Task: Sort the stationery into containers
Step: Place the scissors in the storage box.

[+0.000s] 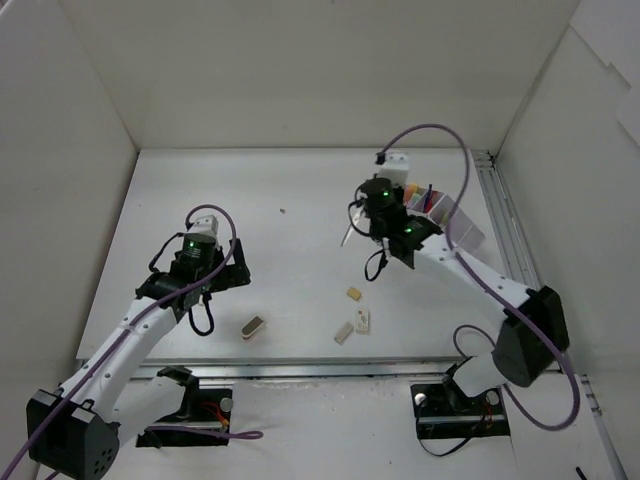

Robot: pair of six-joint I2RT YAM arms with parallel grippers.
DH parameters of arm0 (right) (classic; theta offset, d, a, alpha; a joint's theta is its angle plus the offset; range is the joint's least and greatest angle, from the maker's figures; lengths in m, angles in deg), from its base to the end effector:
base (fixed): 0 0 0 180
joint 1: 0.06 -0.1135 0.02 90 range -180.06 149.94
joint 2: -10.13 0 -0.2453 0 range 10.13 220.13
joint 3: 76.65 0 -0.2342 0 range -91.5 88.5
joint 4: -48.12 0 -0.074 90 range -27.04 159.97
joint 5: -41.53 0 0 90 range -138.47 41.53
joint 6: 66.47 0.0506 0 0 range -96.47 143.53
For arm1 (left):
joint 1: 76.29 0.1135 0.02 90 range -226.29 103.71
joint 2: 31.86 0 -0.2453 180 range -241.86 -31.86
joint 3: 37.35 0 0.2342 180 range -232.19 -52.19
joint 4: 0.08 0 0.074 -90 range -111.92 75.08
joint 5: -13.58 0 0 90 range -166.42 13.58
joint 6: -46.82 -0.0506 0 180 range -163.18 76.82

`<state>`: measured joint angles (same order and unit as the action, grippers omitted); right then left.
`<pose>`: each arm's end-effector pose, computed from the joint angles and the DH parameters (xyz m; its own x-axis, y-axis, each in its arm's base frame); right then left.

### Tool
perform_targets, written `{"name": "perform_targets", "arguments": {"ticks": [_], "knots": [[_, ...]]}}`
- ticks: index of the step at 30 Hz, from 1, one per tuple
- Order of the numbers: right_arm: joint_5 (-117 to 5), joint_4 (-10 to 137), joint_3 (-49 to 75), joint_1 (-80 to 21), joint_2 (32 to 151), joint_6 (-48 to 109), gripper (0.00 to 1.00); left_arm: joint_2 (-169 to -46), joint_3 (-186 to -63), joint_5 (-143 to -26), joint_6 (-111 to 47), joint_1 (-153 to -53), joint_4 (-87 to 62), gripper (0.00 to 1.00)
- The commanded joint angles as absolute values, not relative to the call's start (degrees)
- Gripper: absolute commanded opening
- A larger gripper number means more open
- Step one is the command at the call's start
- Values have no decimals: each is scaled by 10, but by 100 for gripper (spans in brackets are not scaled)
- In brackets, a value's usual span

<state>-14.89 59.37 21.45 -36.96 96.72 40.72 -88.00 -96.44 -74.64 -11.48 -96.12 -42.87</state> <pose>0.2971 0.1881 0.3073 -0.2319 0.1337 -0.9635 -0.0067 0.9903 0.1391 0.2008 -0.0707 0.2494 -0.6791 -0.3134 -0.6637 -0.0473 0.9211 -0.3865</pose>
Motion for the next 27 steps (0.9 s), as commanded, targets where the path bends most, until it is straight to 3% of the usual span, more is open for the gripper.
{"name": "perform_targets", "arguments": {"ticks": [1, 7, 13, 21, 27], "knots": [[8, 553, 237, -309, 885, 364, 0, -883, -999, -752, -122, -969, -401, 100], [111, 552, 263, -192, 819, 312, 0, -907, -1004, -757, -127, -975, -395, 99], [159, 534, 258, -90, 848, 287, 0, -937, -998, -783, -129, -975, -391, 100], [216, 433, 219, -64, 968, 195, 0, -937, -974, -792, -106, -975, -411, 100], [246, 430, 212, -80, 1032, 209, 0, -922, -946, -800, -76, -980, -439, 99]]}}
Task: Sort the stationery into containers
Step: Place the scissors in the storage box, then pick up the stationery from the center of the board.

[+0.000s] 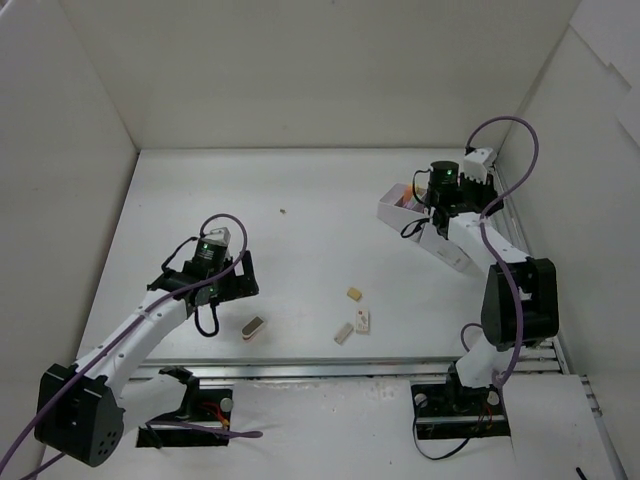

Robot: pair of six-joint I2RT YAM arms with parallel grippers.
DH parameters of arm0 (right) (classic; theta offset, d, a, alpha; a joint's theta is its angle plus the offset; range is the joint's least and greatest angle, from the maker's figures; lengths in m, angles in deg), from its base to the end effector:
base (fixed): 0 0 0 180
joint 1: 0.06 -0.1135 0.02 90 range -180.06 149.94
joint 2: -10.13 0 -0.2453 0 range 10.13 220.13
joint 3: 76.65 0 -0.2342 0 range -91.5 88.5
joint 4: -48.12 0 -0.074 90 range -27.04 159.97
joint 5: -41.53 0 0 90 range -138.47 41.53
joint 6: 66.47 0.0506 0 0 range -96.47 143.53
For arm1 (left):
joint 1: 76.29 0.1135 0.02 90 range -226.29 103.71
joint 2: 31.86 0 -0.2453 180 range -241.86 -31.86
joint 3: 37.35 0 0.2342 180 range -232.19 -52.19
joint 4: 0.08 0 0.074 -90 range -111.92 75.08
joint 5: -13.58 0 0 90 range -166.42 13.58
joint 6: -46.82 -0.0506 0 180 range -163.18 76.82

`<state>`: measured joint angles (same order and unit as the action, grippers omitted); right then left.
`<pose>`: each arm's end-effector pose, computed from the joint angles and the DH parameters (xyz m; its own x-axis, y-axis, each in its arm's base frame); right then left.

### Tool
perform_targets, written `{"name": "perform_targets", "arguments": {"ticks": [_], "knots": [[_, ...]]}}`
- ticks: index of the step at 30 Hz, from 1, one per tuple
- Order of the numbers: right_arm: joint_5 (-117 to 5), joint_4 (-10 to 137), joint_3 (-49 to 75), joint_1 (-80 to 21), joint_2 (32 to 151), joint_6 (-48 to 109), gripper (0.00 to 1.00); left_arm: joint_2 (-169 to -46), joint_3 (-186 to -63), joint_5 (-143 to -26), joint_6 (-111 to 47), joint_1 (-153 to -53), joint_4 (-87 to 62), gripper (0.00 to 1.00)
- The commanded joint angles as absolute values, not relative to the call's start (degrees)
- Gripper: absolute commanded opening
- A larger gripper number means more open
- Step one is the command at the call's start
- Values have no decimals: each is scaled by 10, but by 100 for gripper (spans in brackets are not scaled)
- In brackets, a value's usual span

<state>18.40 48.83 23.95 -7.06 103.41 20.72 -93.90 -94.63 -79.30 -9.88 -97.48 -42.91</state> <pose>0.3553 -0.0033 0.2786 -0.2907 -0.0551 -0.9552 0.8222 0.4962 -0.2788 0.2064 -0.0827 0.2188 -0.7909 -0.2815 -0.5433 -0.0498 0.9146 -0.4013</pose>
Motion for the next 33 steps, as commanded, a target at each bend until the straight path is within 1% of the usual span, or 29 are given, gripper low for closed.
{"name": "perform_targets", "arguments": {"ticks": [1, 3, 4, 5, 6, 7, 10, 11, 13, 14, 17, 18, 19, 20, 21, 23, 24, 27, 30, 33], "knots": [[249, 434, 212, -84, 1038, 213, 0, -918, -942, -803, -73, -980, -444, 100], [260, 449, 208, -93, 1050, 232, 2, -914, -932, -806, -68, -980, -447, 99], [263, 469, 205, -97, 1053, 256, 11, -912, -930, -807, -64, -980, -447, 100], [267, 528, 200, -102, 1055, 306, 14, -910, -927, -808, -63, -980, -449, 99], [269, 553, 193, -106, 1057, 324, 16, -908, -924, -808, -61, -980, -451, 99], [263, 571, 193, -110, 1055, 338, 22, -907, -924, -807, -58, -980, -452, 99], [255, 596, 206, -122, 1034, 353, 35, -900, -921, -813, -58, -985, -445, 99], [251, 608, 209, -128, 1025, 358, 44, -898, -920, -813, -61, -985, -442, 99], [227, 619, 218, -132, 994, 362, 51, -895, -923, -816, -64, -985, -437, 99], [213, 626, 222, -135, 981, 368, 52, -895, -924, -818, -67, -985, -434, 99], [104, 626, 248, -147, 921, 356, 63, -897, -926, -825, -75, -985, -419, 100], [3, 626, 266, -149, 887, 343, 67, -898, -931, -827, -78, -985, -412, 99], [-48, 627, 278, -153, 871, 332, 79, -900, -932, -833, -80, -985, -409, 100], [-94, 626, 288, -159, 853, 324, 87, -901, -935, -836, -84, -985, -405, 99], [-196, 627, 313, -161, 826, 323, 98, -901, -938, -841, -92, -985, -401, 100], [-290, 623, 353, -181, 803, 340, 98, -907, -945, -849, -100, -985, -388, 99], [-364, 618, 365, -189, 790, 345, 98, -908, -949, -853, -107, -991, -381, 100], [-447, 604, 394, -240, 800, 370, 98, -917, -958, -869, -117, -991, -360, 99], [-500, 601, 412, -294, 834, 389, 98, -932, -972, -886, -130, -997, -352, 99], [-494, 619, 422, -339, 869, 436, 98, -930, -976, -879, -132, -1003, -357, 99]]}}
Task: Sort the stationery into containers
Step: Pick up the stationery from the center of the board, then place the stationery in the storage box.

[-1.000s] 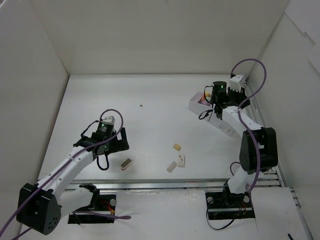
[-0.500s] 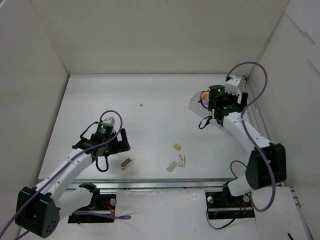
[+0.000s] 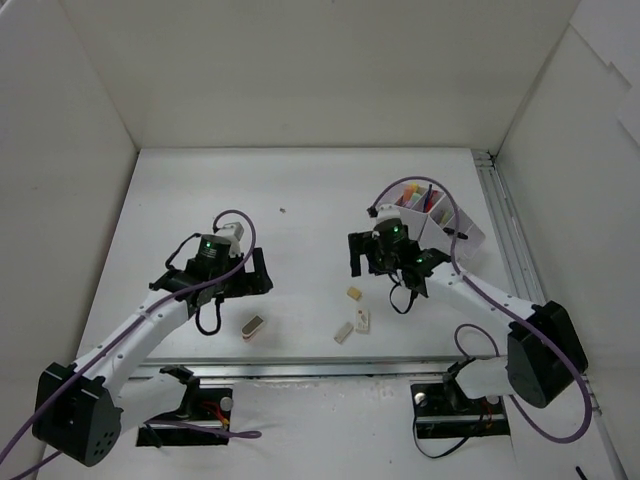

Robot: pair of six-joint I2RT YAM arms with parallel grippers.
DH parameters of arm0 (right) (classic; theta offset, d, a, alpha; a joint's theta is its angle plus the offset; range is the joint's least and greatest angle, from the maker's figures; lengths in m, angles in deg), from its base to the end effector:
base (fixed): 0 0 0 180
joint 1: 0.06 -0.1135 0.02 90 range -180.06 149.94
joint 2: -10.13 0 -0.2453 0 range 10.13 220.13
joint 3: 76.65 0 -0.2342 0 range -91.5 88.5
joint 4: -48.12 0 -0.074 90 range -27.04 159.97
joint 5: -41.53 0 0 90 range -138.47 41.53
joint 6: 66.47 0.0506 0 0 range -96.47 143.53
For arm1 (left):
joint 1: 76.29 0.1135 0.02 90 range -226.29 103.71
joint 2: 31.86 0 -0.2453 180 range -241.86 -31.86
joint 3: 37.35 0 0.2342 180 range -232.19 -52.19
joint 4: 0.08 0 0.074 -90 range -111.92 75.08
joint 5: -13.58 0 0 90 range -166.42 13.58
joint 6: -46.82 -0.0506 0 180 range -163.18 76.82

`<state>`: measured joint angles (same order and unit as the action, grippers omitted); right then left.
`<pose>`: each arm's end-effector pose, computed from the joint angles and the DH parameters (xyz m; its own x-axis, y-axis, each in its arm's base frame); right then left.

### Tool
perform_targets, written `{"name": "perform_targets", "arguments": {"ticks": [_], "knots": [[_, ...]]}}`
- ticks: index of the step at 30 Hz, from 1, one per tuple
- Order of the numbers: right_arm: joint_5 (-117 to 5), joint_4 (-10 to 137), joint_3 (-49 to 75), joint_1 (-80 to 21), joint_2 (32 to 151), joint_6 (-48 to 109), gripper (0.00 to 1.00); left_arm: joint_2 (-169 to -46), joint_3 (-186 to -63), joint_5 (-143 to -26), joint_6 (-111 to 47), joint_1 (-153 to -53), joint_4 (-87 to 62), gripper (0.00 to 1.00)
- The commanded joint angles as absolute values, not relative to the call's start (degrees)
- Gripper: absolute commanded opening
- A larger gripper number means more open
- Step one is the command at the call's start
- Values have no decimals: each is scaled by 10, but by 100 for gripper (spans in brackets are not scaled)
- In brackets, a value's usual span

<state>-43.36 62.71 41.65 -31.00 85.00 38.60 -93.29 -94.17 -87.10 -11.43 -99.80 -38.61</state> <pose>0.2546 0.1473 0.2390 -0.5013 0.0014 -0.8653 -0.3253 0.9263 0.1900 0.2039 -0.0989 0.2255 -0.8047 -0.2138 -0.5538 0.1088 0.8639 -0.4917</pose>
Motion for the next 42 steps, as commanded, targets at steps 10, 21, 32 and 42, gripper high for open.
{"name": "perform_targets", "arguments": {"ticks": [10, 21, 32, 42], "knots": [[-356, 729, 459, -466, 926, 612, 92, -892, -949, -833, -118, -1003, -375, 99], [-337, 790, 496, -497, 915, 704, 29, -867, -933, -807, -106, -1003, -386, 99], [-214, 791, 444, -416, 852, 635, 11, -876, -939, -805, -116, -1003, -383, 99], [-183, 775, 380, -169, 765, 493, 7, -914, -975, -813, -150, -1003, -360, 100]]}}
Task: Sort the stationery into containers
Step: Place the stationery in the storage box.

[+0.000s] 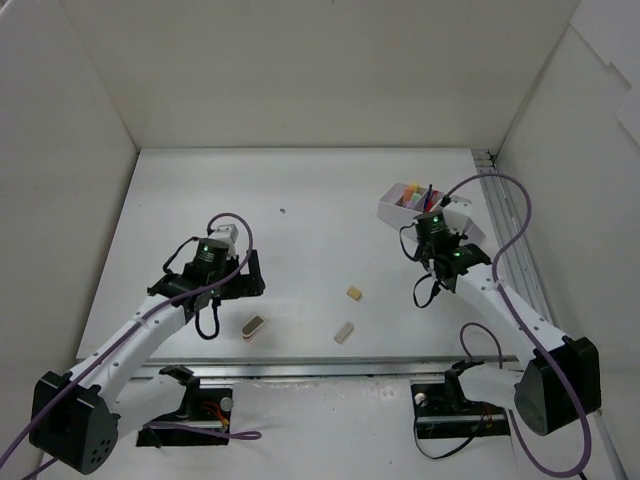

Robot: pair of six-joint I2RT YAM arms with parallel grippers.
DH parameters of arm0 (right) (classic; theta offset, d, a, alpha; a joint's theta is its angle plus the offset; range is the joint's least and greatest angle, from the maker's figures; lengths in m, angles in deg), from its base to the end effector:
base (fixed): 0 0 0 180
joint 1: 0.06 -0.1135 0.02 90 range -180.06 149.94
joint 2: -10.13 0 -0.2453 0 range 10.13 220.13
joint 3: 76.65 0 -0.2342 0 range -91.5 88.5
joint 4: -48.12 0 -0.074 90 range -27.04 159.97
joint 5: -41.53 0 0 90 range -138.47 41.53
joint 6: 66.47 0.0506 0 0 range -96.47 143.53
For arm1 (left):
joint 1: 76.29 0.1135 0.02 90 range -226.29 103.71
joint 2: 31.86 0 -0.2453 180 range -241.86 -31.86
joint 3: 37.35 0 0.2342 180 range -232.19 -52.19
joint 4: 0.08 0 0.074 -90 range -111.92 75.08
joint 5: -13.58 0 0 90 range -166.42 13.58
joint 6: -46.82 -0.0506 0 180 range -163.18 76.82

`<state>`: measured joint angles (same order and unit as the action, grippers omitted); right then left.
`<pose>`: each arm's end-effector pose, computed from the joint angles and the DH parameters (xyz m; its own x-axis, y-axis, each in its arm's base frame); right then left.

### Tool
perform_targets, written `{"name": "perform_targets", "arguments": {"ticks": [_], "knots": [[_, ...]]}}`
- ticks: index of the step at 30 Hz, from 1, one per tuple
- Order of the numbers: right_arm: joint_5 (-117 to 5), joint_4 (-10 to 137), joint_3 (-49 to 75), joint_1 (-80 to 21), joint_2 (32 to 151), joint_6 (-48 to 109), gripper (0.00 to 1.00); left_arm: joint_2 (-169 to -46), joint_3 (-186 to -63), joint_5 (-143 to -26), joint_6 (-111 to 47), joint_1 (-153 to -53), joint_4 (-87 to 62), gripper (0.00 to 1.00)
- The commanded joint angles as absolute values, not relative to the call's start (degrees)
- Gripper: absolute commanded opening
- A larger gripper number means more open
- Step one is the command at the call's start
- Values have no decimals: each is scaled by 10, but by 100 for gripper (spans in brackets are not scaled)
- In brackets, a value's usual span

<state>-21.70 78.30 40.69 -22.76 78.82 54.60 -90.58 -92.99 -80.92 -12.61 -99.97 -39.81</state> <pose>0.2486 0.0793 0.2470 -0.4716 0.3022 -0.8284 0.2733 0.9433 0.1885 0.1979 -0.0911 0.2260 -0.7663 -0.2176 -0.6045 0.0736 0.9050 -0.4190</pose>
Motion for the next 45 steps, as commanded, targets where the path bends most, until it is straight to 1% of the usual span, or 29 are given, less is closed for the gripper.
{"name": "perform_targets", "arguments": {"ticks": [1, 3, 6, 8, 9, 15, 21, 23, 26, 27, 30, 31, 33, 37, 40, 41, 44, 45], "knots": [[-186, 771, 372, -154, 760, 488, 7, -916, -981, -814, -151, -1003, -359, 99], [-203, 764, 359, -92, 753, 473, 7, -929, -987, -824, -164, -1003, -360, 99], [-231, 747, 342, -30, 753, 458, 6, -947, -995, -834, -173, -998, -361, 99], [-246, 745, 329, -8, 769, 452, 6, -956, -995, -837, -176, -992, -363, 99], [-251, 740, 318, 20, 779, 449, 6, -959, -996, -841, -176, -985, -363, 99], [-257, 726, 283, 64, 849, 432, 7, -958, -985, -857, -180, -960, -360, 99], [-303, 712, 250, 79, 930, 432, 7, -969, -987, -871, -187, -948, -364, 99], [-309, 712, 248, 79, 942, 438, 8, -968, -986, -872, -186, -943, -365, 100], [-312, 712, 255, 79, 956, 447, 14, -965, -984, -872, -184, -937, -368, 100], [-314, 711, 257, 79, 957, 447, 16, -961, -983, -872, -184, -937, -366, 99], [-318, 711, 266, 79, 957, 445, 32, -958, -978, -879, -178, -937, -362, 99], [-319, 711, 269, 79, 957, 444, 38, -958, -975, -887, -176, -932, -358, 99], [-326, 711, 275, 79, 950, 442, 41, -960, -971, -891, -171, -932, -358, 100], [-327, 711, 284, 79, 920, 438, 51, -959, -968, -893, -166, -932, -358, 99], [-333, 711, 293, 79, 877, 430, 56, -950, -966, -895, -159, -932, -357, 100], [-359, 711, 296, 79, 850, 423, 58, -944, -962, -893, -158, -932, -356, 100], [-414, 709, 303, 51, 799, 340, 77, -937, -955, -888, -145, -932, -358, 100], [-432, 710, 304, 37, 788, 289, 98, -935, -953, -888, -139, -932, -359, 100]]}}
